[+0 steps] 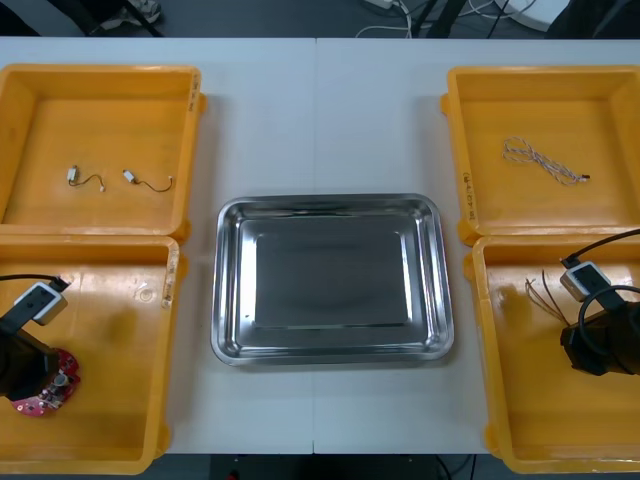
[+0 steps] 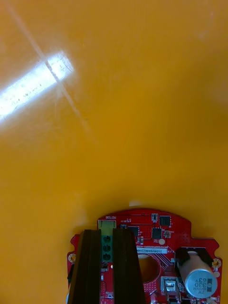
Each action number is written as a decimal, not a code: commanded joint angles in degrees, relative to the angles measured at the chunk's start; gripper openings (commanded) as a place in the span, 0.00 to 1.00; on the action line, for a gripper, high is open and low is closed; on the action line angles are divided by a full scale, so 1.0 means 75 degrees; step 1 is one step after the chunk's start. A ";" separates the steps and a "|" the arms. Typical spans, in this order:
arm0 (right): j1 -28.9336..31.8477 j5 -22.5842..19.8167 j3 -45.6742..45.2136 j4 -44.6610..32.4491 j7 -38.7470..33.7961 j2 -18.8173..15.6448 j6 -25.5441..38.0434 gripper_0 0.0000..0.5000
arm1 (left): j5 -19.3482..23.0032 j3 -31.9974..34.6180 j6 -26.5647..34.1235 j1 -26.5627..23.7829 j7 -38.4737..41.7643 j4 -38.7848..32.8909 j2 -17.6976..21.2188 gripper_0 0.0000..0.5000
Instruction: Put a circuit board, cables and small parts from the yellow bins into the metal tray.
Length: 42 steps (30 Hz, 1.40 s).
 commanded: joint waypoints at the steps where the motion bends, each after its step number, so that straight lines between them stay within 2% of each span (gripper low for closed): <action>1: 0.0216 0.0030 0.0052 -0.0024 -0.0031 0.0102 -0.0151 0.00 | 0.0057 0.0225 0.0615 -0.0003 -0.0650 -0.0148 0.0279 0.00; 9: 0.0146 -0.0075 -0.0088 -0.0047 0.0028 0.0090 -0.0140 0.00 | 0.0315 0.0823 0.1810 -0.0342 -0.0486 -0.0640 0.0279 0.00; 12: 0.0052 -0.0087 -0.0194 -0.0247 0.0051 0.0102 0.0118 0.00 | 0.0573 0.1022 0.2209 -0.0589 -0.0415 -0.0711 0.0279 0.00; 15: -0.0065 -0.0111 -0.0428 -0.0704 0.0051 0.0102 0.0856 0.00 | 0.0807 0.1210 0.2572 -0.0835 -0.0333 -0.0769 0.0279 0.00; 17: -0.0159 -0.0134 -0.0662 -0.1102 0.0028 0.0102 0.1536 0.00 | 0.0830 0.1315 0.2888 -0.1057 -0.0251 -0.0851 0.0279 0.00; 21: -0.0288 -0.0204 -0.0991 -0.1653 0.0005 0.0102 0.2356 0.00 | 0.0866 0.1456 0.3392 -0.1432 -0.0087 -0.0968 0.0279 0.00; 29: -0.0768 -0.0439 -0.1893 -0.2520 -0.0078 0.0324 0.4067 0.00 | 0.0936 0.1502 0.4658 -0.2393 0.1155 -0.1437 0.0279 0.00; 33: -0.0991 -0.0579 -0.2233 -0.2848 -0.0160 0.0360 0.4665 0.00 | 0.1053 0.1456 0.5127 -0.2862 0.1776 -0.1636 0.0267 0.00; 37: -0.1214 -0.0673 -0.2409 -0.3118 -0.0429 0.0348 0.4707 0.00 | 0.1123 0.1303 0.5455 -0.3272 0.2350 -0.1812 0.0279 0.00; 42: -0.1706 -0.0825 -0.2455 -0.3481 -0.1273 0.0348 0.4707 0.00 | 0.1205 0.0975 0.5701 -0.3788 0.3241 -0.2082 0.0256 0.00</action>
